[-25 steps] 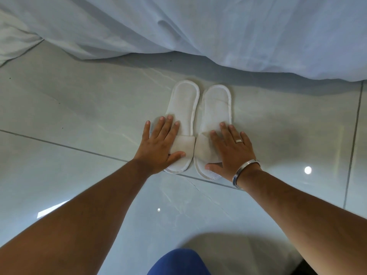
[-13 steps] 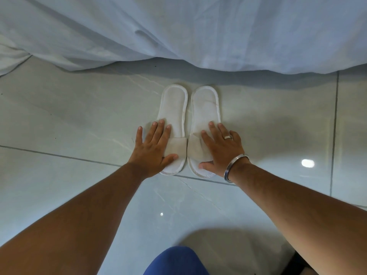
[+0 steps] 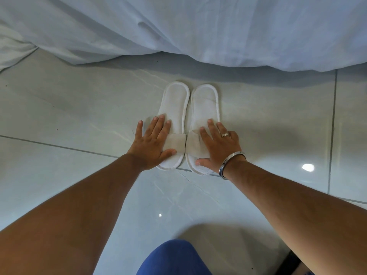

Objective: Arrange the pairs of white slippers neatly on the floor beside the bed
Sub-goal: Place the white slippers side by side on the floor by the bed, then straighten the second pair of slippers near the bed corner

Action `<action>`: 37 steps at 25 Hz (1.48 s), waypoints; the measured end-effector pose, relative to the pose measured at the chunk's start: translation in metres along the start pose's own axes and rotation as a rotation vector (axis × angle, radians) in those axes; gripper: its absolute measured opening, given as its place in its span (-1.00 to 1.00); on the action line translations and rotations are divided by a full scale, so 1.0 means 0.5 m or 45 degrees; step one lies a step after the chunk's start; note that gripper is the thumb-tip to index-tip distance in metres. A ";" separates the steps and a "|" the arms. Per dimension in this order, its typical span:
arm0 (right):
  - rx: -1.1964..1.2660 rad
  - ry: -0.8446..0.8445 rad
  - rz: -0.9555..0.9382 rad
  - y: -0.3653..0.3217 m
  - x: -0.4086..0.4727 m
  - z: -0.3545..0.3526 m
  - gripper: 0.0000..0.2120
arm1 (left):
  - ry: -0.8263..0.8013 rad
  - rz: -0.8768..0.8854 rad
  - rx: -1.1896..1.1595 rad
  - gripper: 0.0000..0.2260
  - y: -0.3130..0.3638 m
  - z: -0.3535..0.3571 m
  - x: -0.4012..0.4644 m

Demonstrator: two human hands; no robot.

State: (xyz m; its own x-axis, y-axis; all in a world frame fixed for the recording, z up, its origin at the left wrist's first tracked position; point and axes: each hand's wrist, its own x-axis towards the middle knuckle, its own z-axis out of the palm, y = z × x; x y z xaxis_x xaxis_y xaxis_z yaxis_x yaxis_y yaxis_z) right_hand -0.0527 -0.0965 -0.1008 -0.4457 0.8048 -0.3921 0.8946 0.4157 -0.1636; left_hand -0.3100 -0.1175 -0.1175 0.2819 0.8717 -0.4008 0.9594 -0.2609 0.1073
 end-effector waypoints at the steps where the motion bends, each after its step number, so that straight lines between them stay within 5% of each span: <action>1: 0.003 0.001 0.002 0.002 0.002 0.001 -0.02 | -0.008 0.002 0.001 -0.18 -0.001 -0.002 0.002; 7: 0.016 -0.021 -0.031 0.019 -0.019 -0.025 -0.04 | -0.047 -0.018 0.066 -0.12 0.008 -0.034 -0.003; 12: -0.048 0.258 -0.023 0.185 -0.158 -0.178 -0.12 | 0.027 -0.116 0.035 -0.07 0.192 -0.121 0.036; 20: -0.316 -0.046 0.588 0.761 -0.548 -0.191 -0.16 | 0.137 0.372 -0.058 -0.19 0.784 -0.188 0.293; 25: -0.021 -0.139 1.155 1.019 -0.646 -0.054 -0.20 | 0.113 0.586 0.048 -0.27 1.046 -0.199 0.431; 37: 0.183 -0.035 0.972 1.154 -0.585 0.048 -0.29 | 0.050 0.440 0.114 -0.39 1.136 -0.157 0.622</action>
State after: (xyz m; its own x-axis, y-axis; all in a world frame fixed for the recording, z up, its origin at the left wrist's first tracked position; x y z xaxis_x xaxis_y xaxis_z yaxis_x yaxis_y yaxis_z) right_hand 0.5947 -0.1023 -0.1024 0.2947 0.8345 -0.4656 0.9497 -0.3098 0.0458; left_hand 0.3235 0.0377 -0.1097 0.5916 0.7403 -0.3194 0.8029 -0.5770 0.1497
